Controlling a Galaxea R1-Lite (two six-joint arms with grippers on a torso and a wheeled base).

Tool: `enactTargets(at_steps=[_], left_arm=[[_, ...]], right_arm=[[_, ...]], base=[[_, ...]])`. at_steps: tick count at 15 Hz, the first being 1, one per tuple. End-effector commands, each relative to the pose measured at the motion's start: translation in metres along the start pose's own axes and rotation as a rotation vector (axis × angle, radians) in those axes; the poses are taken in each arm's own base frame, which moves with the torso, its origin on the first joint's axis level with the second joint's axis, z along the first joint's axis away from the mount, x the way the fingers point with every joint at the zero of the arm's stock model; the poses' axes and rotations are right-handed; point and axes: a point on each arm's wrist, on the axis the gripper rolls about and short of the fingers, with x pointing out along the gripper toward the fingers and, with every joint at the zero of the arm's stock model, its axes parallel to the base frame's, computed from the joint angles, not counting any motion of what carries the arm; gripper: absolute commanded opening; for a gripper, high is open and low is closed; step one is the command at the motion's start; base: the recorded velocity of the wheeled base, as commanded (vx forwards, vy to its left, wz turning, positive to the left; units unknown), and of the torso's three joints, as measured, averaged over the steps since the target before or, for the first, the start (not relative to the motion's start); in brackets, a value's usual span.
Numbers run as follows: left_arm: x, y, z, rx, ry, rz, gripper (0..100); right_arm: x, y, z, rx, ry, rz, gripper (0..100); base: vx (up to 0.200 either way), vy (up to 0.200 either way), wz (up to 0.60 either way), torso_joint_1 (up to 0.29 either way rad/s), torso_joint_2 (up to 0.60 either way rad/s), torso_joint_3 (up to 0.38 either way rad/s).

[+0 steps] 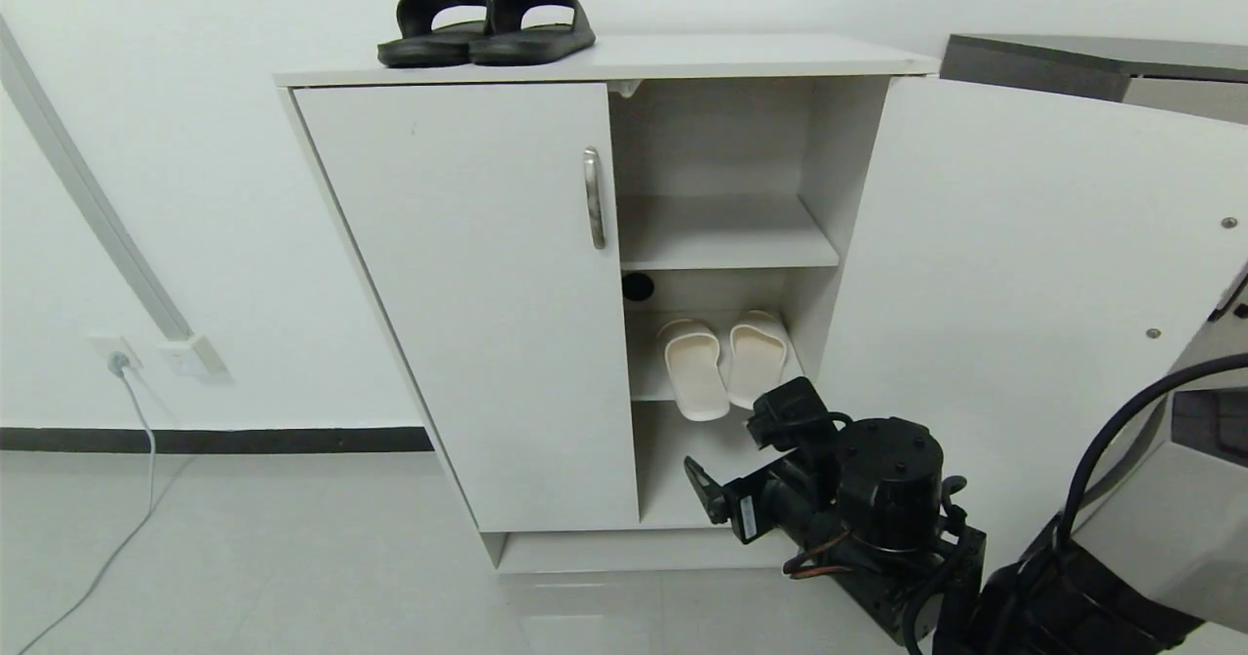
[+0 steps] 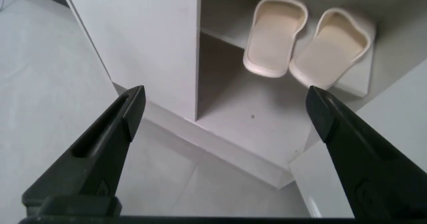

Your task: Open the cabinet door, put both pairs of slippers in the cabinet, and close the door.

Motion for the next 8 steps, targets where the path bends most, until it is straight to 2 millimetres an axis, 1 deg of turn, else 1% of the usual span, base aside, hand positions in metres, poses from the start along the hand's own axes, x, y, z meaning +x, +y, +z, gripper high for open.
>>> enactTargets(at_steps=[1, 3, 8], left_arm=[[0.0001, 0.0000, 0.0001, -0.001, 0.002, 0.001, 0], [0.0000, 0.0001, 0.0001, 0.001, 0.000, 0.004, 0], [0.0001, 0.0001, -0.0003, -0.002, 0.001, 0.004, 0]], right_arm=[[0.0011, 0.0005, -0.0029, -0.003, 0.008, 0.000, 100], [0.0012, 0.0011, -0.0042, -0.004, 0.012, 0.002, 100], [0.0035, 0.0021, -0.0094, -0.007, 0.016, 0.001, 100]], base=[[0.000, 0.000, 0.00, 0.002, 0.00, 0.207], [0.000, 0.000, 0.00, 0.005, 0.00, 0.127], [0.000, 0.000, 0.00, 0.000, 0.00, 0.000]])
